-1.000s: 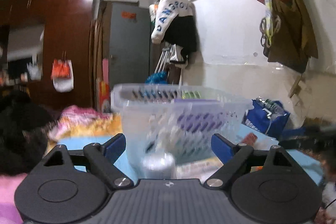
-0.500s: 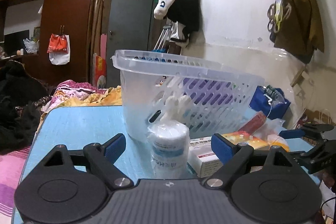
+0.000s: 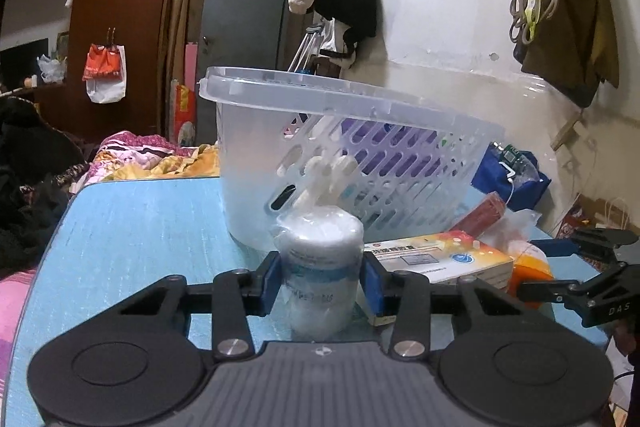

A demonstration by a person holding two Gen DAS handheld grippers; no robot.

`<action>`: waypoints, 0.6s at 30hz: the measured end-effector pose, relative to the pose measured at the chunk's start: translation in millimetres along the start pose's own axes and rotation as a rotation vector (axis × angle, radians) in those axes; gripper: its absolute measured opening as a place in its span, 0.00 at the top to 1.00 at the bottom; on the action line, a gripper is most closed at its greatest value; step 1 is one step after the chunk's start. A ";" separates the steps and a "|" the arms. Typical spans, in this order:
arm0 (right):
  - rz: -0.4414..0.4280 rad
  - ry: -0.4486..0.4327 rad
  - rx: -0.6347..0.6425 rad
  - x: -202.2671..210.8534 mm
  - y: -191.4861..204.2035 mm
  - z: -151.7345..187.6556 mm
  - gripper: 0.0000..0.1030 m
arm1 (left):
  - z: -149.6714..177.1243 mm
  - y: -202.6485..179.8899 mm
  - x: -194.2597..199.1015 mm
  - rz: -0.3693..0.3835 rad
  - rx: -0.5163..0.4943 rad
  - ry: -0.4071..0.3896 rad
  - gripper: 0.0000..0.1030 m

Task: Organize objects
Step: 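Grasp the white bottle with the left gripper while the right grasps the orange bottle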

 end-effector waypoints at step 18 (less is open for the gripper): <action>0.013 -0.066 0.002 9.5 0.4 -6.1 0.20 | -1.1 -16.1 5.6 0.002 -0.059 -0.045 0.56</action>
Point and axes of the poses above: each gripper's, at about its wrist camera, not at the fingertips, and x roughly against the way its jaws point, y to its left, z to its underside, the point moved 9 cm from there along -x, roughly the way its jaws point, and after that the axes turned 12 degrees about -y, right-handed, at the moved point
